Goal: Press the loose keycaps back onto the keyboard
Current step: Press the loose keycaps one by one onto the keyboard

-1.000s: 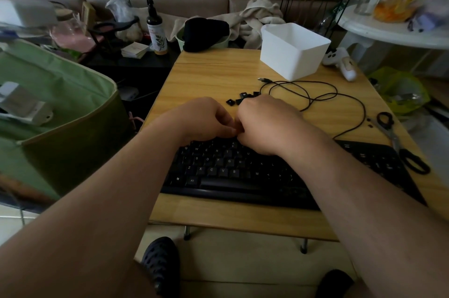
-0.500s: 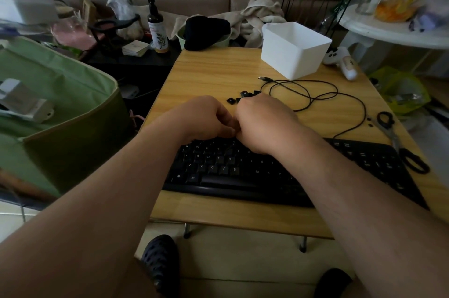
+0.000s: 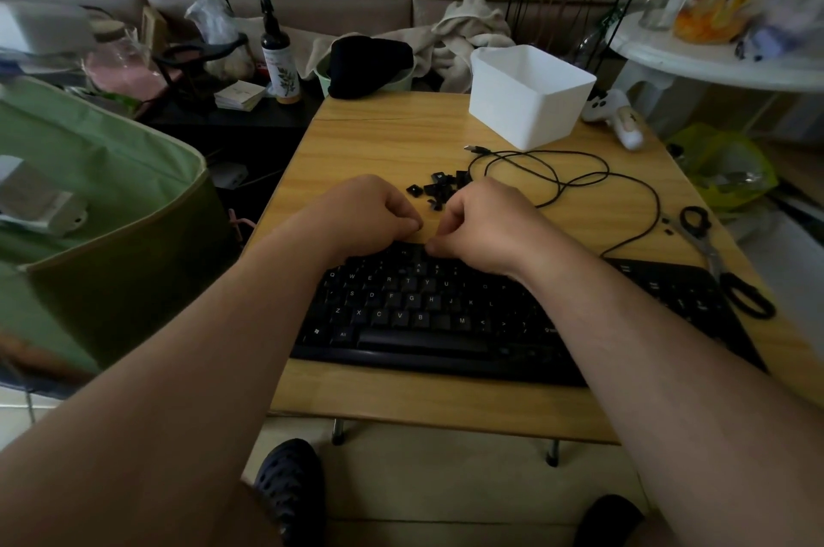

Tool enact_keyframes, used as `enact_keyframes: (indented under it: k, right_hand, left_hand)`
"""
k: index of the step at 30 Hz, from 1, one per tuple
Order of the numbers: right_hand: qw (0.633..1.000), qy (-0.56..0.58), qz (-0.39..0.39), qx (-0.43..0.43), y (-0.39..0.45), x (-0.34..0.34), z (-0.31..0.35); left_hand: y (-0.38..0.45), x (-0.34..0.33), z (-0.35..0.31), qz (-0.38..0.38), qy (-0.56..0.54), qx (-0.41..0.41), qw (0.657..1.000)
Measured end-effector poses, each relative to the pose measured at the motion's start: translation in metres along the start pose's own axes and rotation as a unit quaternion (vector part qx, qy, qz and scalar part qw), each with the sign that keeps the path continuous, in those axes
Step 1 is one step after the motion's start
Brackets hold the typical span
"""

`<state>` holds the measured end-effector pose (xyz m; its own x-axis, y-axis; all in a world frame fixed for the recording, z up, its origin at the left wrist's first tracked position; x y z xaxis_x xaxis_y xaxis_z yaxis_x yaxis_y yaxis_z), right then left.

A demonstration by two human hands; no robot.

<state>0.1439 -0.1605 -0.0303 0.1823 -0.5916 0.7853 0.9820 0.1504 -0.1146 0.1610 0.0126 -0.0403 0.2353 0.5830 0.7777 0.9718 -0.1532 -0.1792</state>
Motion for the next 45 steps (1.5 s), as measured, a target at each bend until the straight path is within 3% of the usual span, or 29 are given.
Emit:
enact_keyframes:
  k: [7, 16, 18, 21, 23, 26, 36, 45]
  right_hand:
    - [0.999, 0.031, -0.013, 0.002, 0.001, 0.000, -0.007]
    - [0.989, 0.088, -0.117, 0.003, 0.004, 0.016, -0.029]
    - [0.988, 0.083, -0.128, 0.037, 0.003, 0.019, -0.031]
    - [0.983, 0.087, -0.128, 0.101, 0.002, 0.022, -0.032]
    - [0.977, 0.108, -0.128, 0.130, 0.001, 0.020, -0.034]
    - [0.965, 0.127, -0.157, 0.167, -0.002, 0.020, -0.035]
    - [0.948, 0.115, -0.205, 0.214, -0.012, 0.024, -0.036]
    - [0.946, 0.196, -0.199, 0.165, -0.014, 0.027, -0.039]
  left_hand:
    - [0.016, -0.010, -0.012, -0.111, 0.075, -0.033, 0.990]
    - [0.032, -0.020, -0.021, -0.120, 0.162, -0.030, 0.979]
    - [0.028, -0.016, -0.022, -0.120, 0.127, -0.039, 0.984]
    - [0.019, -0.010, -0.024, -0.089, -0.054, -0.030, 0.994]
    - [0.011, -0.009, -0.028, -0.045, -0.158, -0.009, 0.986]
    - [0.003, -0.009, -0.035, 0.001, -0.232, 0.008, 0.973]
    - [-0.009, -0.007, -0.039, 0.039, -0.215, -0.034, 0.975]
    - [-0.016, -0.010, -0.046, -0.008, -0.289, -0.115, 0.950]
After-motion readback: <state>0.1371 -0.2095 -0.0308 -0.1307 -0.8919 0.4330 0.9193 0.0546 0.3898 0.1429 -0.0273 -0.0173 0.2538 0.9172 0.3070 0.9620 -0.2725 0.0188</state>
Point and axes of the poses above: each hand's wrist, its own y-axis towards the middle knuckle, its own x-axis out of the back of the hand, z = x × y, the point moved 2 cm from there along y, towards the middle knuckle, and after that the axes turned 3 degrees about y, right-handed, at the moved point
